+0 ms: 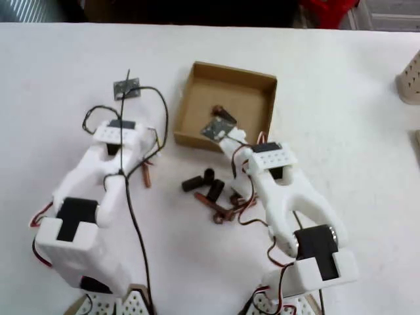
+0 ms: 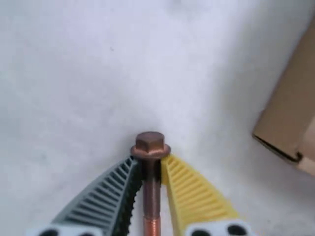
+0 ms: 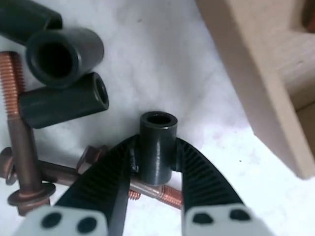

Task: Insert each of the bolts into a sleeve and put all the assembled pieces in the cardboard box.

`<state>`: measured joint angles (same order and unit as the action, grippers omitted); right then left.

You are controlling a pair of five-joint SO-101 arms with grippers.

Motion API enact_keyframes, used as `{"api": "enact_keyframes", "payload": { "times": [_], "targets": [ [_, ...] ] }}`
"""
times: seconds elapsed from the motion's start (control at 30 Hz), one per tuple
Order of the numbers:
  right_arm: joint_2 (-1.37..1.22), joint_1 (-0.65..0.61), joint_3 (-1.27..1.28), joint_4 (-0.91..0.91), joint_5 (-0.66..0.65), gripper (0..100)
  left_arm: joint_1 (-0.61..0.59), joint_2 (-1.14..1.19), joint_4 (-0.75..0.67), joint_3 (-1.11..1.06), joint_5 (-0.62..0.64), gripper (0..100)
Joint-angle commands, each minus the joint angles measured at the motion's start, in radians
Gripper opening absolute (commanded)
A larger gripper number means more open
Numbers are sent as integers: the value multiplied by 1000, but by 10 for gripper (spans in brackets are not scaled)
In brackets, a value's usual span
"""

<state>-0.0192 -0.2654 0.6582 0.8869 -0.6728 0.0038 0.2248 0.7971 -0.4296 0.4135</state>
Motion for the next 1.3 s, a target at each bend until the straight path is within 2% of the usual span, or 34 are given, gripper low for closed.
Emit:
{"api": "enact_keyframes", "payload": {
  "times": [0.0,0.13,0.27,0.5,0.63,0.77,1.1,1.27],
  "targets": [
    [30,-15,3,-1,-14,17,-13,-15,-25,12,3,34],
    [30,-13,3,-2,-9,17,-13,-22,-26,9,-8,23],
    [30,-15,3,-4,18,17,-15,-124,-52,-44,-120,19],
    [136,-67,3,-7,285,17,-44,-265,-411,-295,-132,20],
    [203,-108,2,-21,450,17,-45,-265,-416,-295,-132,20],
    [255,-127,3,-91,551,17,-45,-265,-416,-293,-132,20],
    [265,-259,28,-325,589,17,-64,-265,-423,-292,-132,20],
    [271,-348,178,-562,598,16,-74,-265,-425,-290,-132,20]
  ]
}}
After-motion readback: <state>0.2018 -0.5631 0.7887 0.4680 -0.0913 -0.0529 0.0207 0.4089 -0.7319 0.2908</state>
